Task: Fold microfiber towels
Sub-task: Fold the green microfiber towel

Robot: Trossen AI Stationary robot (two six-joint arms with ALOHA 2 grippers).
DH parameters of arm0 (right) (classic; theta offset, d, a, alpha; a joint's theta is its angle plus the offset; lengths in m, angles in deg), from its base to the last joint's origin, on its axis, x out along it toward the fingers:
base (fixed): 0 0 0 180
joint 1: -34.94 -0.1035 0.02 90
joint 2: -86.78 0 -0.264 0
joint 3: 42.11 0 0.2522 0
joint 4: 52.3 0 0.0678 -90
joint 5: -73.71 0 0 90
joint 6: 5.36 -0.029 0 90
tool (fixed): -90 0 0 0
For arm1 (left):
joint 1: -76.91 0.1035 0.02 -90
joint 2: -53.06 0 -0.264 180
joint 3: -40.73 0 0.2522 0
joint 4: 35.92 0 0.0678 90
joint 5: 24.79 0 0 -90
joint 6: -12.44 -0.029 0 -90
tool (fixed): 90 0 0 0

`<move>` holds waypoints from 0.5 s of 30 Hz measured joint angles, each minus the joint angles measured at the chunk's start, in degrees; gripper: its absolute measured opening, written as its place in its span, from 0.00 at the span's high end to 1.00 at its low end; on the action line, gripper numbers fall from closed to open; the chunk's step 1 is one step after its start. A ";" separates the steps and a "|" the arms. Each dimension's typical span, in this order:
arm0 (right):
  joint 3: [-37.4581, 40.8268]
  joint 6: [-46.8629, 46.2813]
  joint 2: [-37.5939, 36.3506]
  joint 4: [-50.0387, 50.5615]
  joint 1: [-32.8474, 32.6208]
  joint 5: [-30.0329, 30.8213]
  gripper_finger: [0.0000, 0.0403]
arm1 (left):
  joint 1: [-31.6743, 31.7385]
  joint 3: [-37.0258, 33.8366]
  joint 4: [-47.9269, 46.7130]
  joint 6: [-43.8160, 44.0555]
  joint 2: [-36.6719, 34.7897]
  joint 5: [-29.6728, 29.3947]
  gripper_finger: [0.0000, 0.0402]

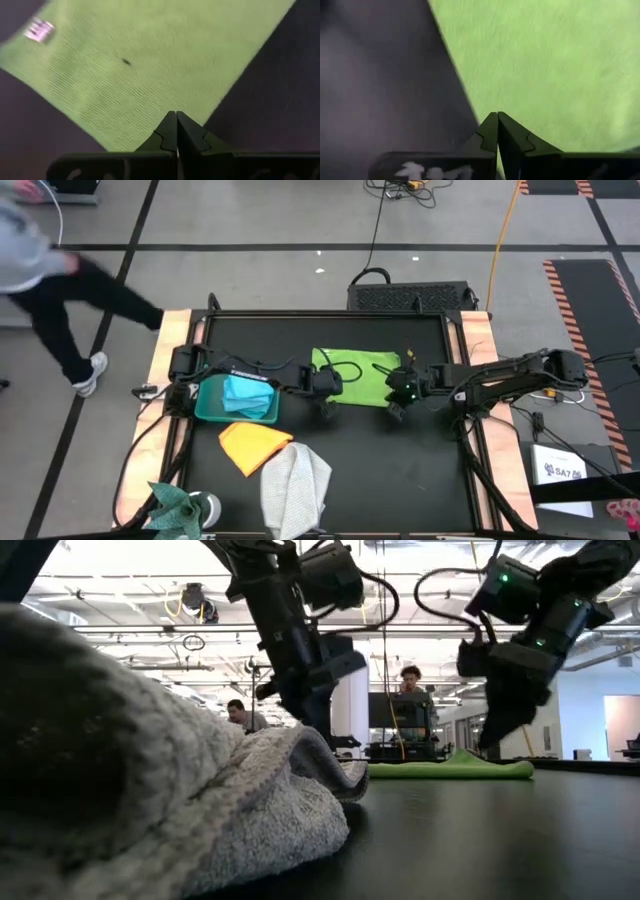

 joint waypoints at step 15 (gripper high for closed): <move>-4.85 6.25 -3.15 0.52 7.84 1.91 1.00 | 4.68 0.04 -2.32 -1.69 -6.28 -4.56 0.99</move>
